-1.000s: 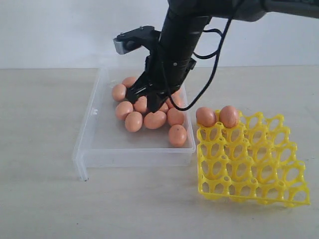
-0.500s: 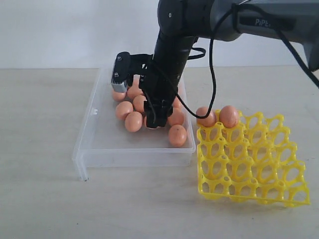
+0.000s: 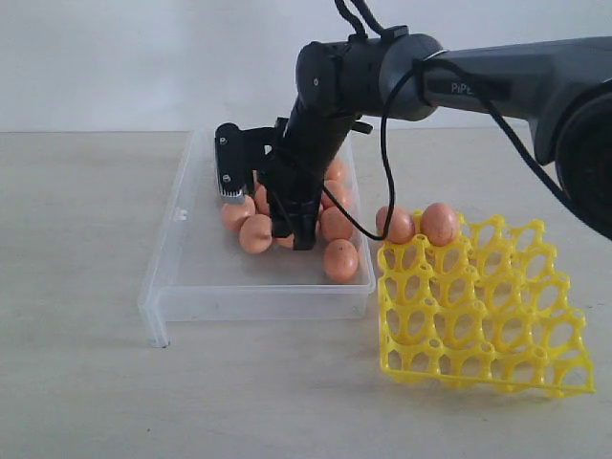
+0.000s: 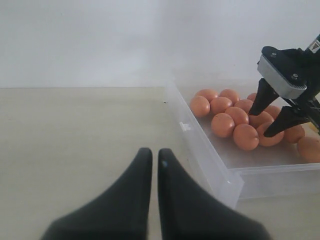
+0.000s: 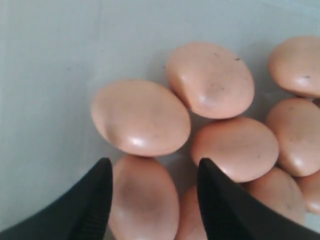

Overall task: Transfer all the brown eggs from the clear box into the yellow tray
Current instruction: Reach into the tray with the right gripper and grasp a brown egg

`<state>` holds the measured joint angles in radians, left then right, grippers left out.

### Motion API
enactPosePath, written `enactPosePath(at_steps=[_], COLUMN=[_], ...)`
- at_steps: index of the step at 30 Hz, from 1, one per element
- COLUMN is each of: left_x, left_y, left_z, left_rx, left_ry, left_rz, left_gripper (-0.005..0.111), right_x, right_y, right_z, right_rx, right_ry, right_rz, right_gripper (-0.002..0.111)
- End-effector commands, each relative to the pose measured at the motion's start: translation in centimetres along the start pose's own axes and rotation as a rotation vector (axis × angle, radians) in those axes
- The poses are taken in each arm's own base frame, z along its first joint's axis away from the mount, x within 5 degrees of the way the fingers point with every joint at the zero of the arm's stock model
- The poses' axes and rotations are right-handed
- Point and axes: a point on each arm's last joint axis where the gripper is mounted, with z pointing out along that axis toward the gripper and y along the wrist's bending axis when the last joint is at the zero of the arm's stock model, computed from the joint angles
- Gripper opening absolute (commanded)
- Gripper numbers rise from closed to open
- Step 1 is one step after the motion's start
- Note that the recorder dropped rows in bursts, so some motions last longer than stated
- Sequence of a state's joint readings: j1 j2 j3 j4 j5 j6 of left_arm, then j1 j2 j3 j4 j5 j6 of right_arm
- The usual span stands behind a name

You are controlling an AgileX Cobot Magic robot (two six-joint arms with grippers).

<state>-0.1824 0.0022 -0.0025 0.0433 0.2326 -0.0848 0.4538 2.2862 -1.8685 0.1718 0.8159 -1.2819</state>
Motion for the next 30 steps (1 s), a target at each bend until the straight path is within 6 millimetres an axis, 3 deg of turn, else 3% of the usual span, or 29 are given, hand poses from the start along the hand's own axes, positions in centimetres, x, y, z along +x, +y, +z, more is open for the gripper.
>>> enactPosePath(at_steps=[1,8,21,30], left_x=[0.1,0.1,0.1,0.1], left_y=[0.0,0.0,0.0,0.0], left_z=[0.0,0.0,0.0,0.0], left_rx=[-0.003,-0.003,-0.003,-0.003], left_ry=[0.001,0.001,0.001,0.001], left_rz=[-0.001,-0.001,-0.001,-0.001], left_gripper=[0.004,0.004,0.004,0.004], right_x=[1.3,3.7,3.7,4.2], right_y=[0.0,-0.6,-0.6,-0.1], right_z=[-0.4,-0.8,0.0,2.0], right_rx=[-0.055,-0.093,-0.097,-0.134], right_ry=[0.023,0.014,-0.048,-0.036], right_rz=[0.042,0.12,0.072,0.084], right_gripper=[0.046,0.046,0.046,0.046])
